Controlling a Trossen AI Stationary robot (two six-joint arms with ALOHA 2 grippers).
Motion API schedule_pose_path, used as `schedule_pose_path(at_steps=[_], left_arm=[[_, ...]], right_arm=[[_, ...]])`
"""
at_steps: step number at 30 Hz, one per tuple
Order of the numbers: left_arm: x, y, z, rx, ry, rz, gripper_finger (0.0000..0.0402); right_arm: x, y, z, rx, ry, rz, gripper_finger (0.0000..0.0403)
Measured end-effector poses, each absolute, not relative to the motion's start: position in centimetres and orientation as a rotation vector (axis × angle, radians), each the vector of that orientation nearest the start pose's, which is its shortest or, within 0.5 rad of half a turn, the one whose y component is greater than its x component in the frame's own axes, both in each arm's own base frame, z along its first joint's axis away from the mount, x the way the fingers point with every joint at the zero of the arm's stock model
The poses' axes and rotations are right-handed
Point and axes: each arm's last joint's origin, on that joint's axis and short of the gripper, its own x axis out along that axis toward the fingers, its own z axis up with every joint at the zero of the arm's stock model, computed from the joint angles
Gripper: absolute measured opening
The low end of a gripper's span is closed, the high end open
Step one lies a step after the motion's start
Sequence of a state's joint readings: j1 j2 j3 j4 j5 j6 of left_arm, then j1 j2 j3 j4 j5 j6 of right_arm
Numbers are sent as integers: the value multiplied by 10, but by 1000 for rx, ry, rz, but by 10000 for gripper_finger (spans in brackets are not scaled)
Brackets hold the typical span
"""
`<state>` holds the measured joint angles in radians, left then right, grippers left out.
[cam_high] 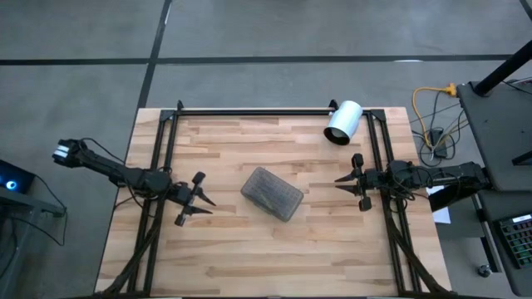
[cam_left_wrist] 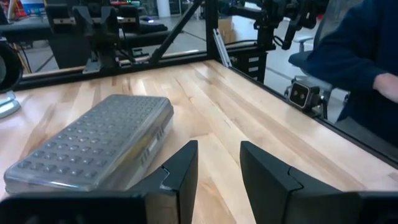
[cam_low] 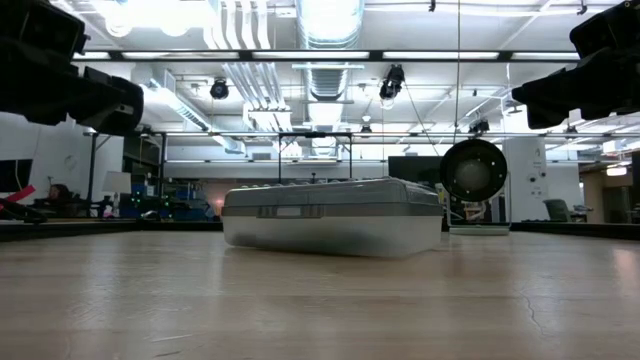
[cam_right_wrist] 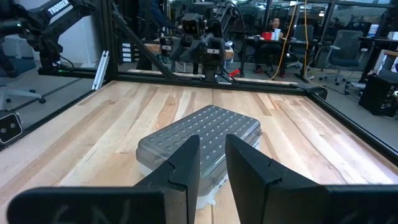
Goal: Pick & place school supplies into a supply box
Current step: Return to Home Position
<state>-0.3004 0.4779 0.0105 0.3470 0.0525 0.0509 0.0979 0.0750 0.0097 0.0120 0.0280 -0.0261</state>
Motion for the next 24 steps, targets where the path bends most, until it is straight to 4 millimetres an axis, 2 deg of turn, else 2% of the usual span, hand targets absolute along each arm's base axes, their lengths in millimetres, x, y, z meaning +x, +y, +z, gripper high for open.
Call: schedule_pose_path(at_steps=[24], left_arm=[[127, -41, 142, 82, 246, -357, 105]], right_arm=[[101, 9, 162, -29, 52, 71, 68]])
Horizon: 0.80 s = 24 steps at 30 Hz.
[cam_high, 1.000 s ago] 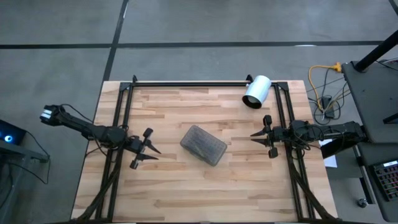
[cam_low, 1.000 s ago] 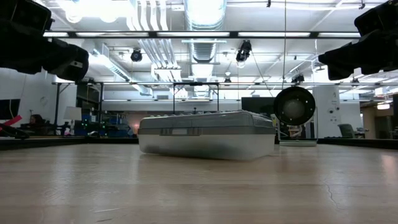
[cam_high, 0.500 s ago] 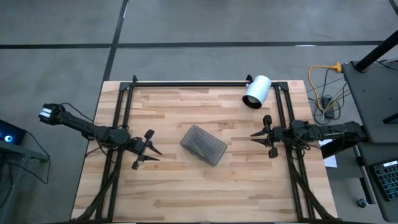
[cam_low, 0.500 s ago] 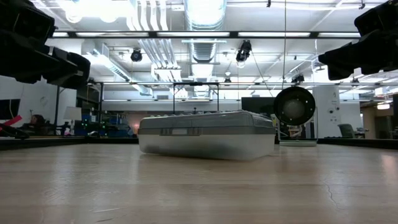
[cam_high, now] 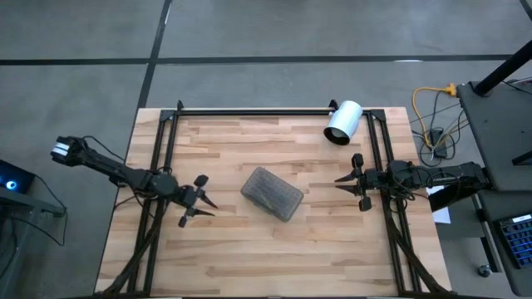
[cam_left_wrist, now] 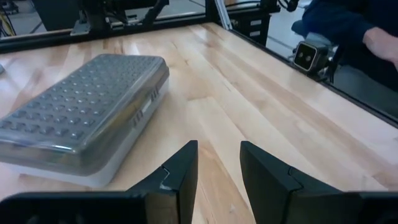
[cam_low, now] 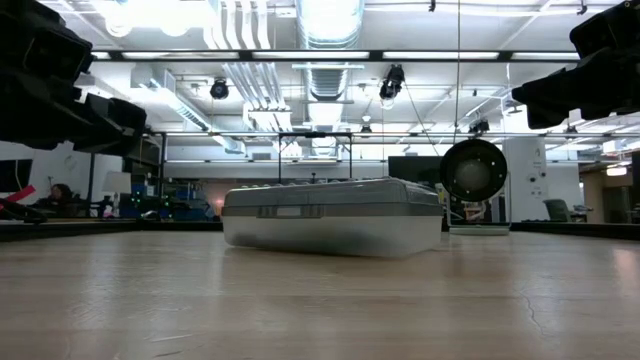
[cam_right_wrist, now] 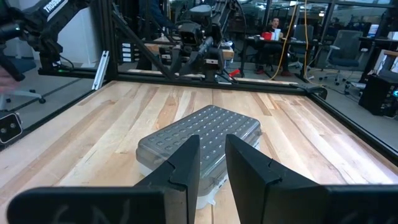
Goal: Pick & place school supplies into a supply box
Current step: Return to Home Position
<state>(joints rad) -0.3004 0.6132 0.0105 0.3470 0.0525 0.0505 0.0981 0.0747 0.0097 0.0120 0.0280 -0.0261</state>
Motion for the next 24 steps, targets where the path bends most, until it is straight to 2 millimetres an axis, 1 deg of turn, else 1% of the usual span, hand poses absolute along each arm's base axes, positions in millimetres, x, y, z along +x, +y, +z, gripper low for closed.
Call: schedule_pose_path(at_steps=[3, 10, 12, 15, 17, 21, 24], left_arm=[[128, -41, 140, 111, 264, -361, 105], [128, -41, 141, 180, 246, -369, 105], [130, -42, 147, 161, 202, -365, 105], [133, -44, 164, 97, 85, -387, 105], [133, -48, 171, 100, 49, -517, 105], [127, -56, 178, 171, -26, -880, 105], [124, -59, 181, 150, -50, -1056, 105]], right_arm=[[101, 9, 162, -29, 52, 71, 68], [101, 9, 162, -29, 52, 71, 68], [101, 9, 162, -29, 52, 71, 68], [101, 9, 162, -29, 52, 71, 68], [101, 9, 162, -29, 52, 71, 68], [101, 9, 162, -29, 52, 70, 68], [101, 9, 162, -29, 51, 70, 68]])
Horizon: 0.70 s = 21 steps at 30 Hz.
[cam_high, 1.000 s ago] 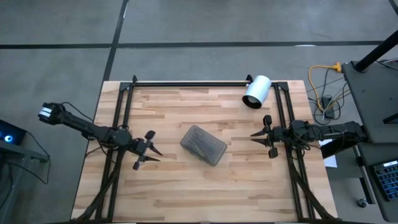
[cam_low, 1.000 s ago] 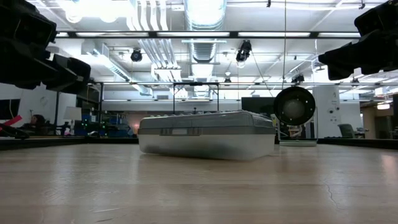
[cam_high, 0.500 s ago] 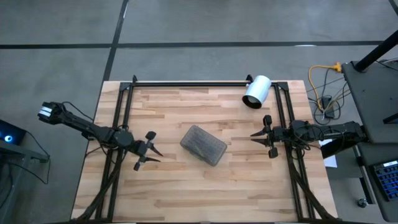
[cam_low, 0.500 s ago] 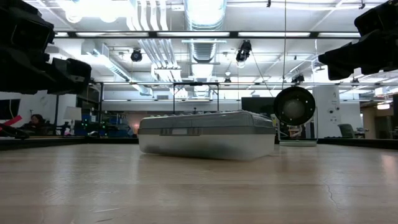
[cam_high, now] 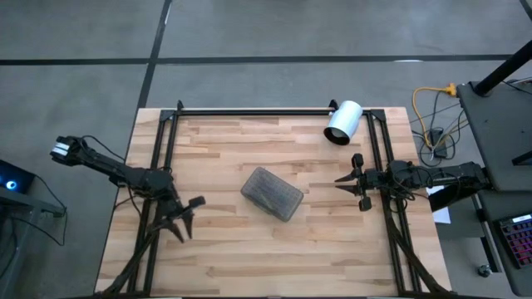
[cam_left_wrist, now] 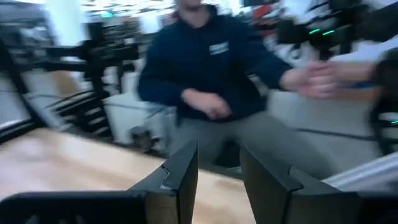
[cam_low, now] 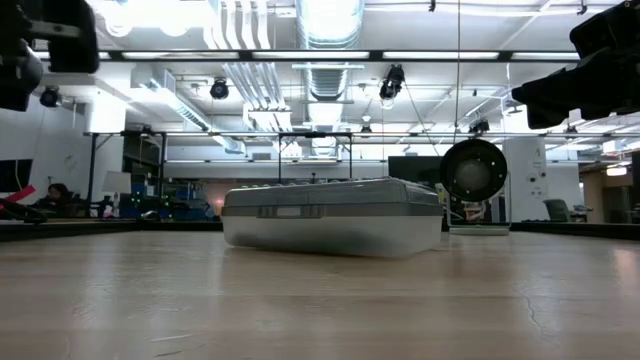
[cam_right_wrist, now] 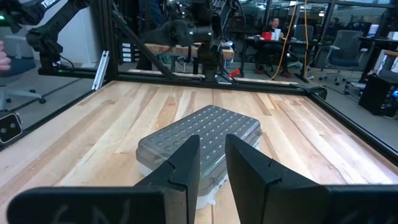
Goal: Pick & place school supplies into a supply box
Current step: Return to Home Position
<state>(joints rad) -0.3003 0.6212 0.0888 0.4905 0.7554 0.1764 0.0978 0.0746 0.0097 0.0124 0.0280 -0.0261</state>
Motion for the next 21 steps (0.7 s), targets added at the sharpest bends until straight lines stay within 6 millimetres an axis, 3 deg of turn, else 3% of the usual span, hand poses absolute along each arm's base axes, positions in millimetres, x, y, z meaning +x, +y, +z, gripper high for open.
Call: schedule_pose_path(at_steps=[7, 21], left_arm=[[119, -61, 182, 90, -38, -1237, 105], [118, -61, 178, 43, 6, -1244, 105]], right_arm=[[101, 9, 162, -29, 52, 71, 68], [101, 9, 162, -29, 52, 71, 68]])
